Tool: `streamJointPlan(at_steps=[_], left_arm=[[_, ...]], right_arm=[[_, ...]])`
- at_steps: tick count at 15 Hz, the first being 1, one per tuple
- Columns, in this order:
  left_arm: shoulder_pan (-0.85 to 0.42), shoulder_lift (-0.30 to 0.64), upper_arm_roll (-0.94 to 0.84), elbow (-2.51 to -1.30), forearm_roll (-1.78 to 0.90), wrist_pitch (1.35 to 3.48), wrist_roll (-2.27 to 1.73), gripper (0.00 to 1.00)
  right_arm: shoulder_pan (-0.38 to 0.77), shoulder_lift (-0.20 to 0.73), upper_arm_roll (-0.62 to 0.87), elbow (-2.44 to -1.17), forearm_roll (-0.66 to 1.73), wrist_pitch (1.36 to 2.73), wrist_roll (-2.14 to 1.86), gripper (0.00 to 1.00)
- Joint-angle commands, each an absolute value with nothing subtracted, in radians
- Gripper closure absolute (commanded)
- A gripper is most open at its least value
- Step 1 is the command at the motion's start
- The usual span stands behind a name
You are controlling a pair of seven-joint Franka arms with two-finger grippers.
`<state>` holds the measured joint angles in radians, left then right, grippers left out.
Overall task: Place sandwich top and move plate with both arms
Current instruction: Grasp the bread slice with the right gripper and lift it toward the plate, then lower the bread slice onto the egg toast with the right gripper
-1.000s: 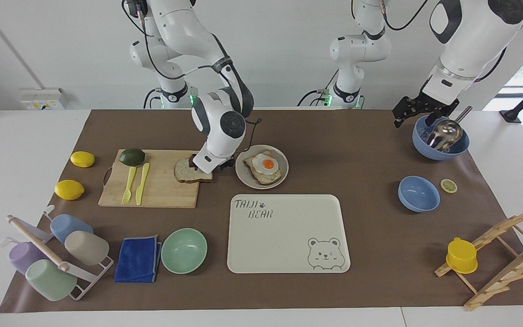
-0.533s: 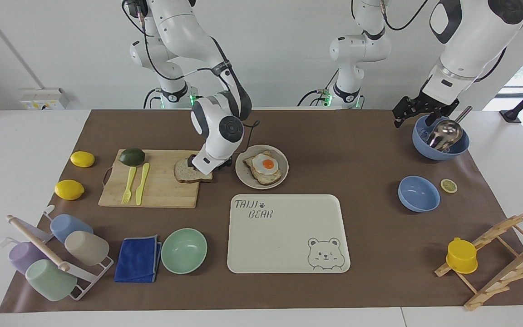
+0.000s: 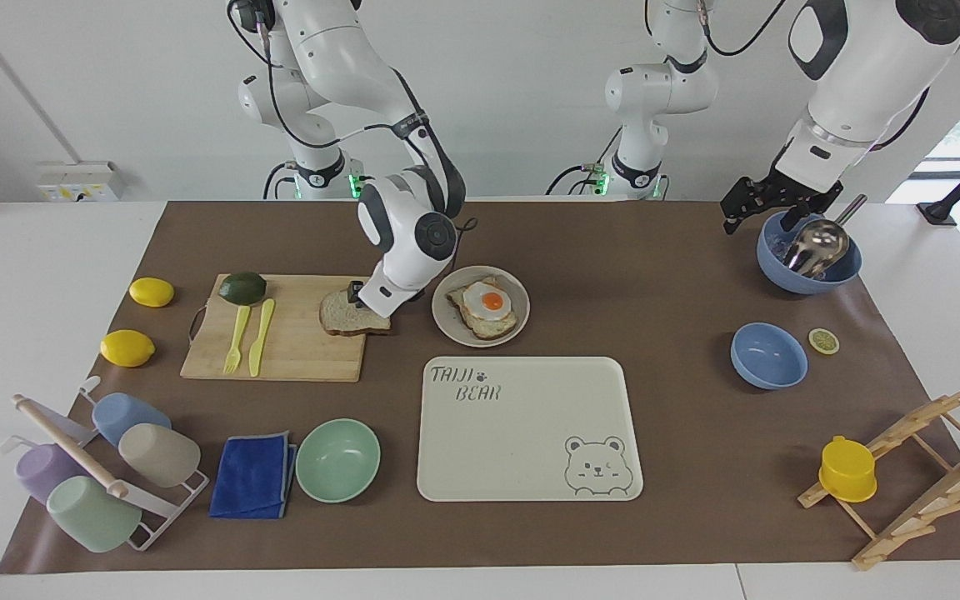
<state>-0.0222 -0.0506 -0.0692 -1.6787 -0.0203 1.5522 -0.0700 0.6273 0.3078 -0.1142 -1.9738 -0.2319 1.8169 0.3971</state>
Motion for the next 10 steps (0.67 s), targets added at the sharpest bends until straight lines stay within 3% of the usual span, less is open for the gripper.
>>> streamJointPlan(at_steps=[1,4,8,10], left_arm=[[-0.012,-0.060,-0.078,-1.684,-0.003,1.546,-0.064,0.00],[-0.012,-0.060,-0.078,-1.684,-0.002,1.546,-0.064,0.00],[-0.012,-0.060,-0.080,-1.684,-0.003,1.546,-0.064,0.00],[-0.012,-0.060,-0.078,-1.684,-0.003,1.546,-0.064,0.00]], right_arm=[[0.641,0.302,-0.112,-1.970,-0.250,1.801,0.414,1.00],[0.655,0.307,-0.107,-1.901,-0.249,1.744,0.399,1.00],[0.653,0.341,-0.022,-1.659,-0.232,1.570,0.402,1.00],[0.657,0.334,0.024,-1.615,-0.219,1.575,0.406,1.00]])
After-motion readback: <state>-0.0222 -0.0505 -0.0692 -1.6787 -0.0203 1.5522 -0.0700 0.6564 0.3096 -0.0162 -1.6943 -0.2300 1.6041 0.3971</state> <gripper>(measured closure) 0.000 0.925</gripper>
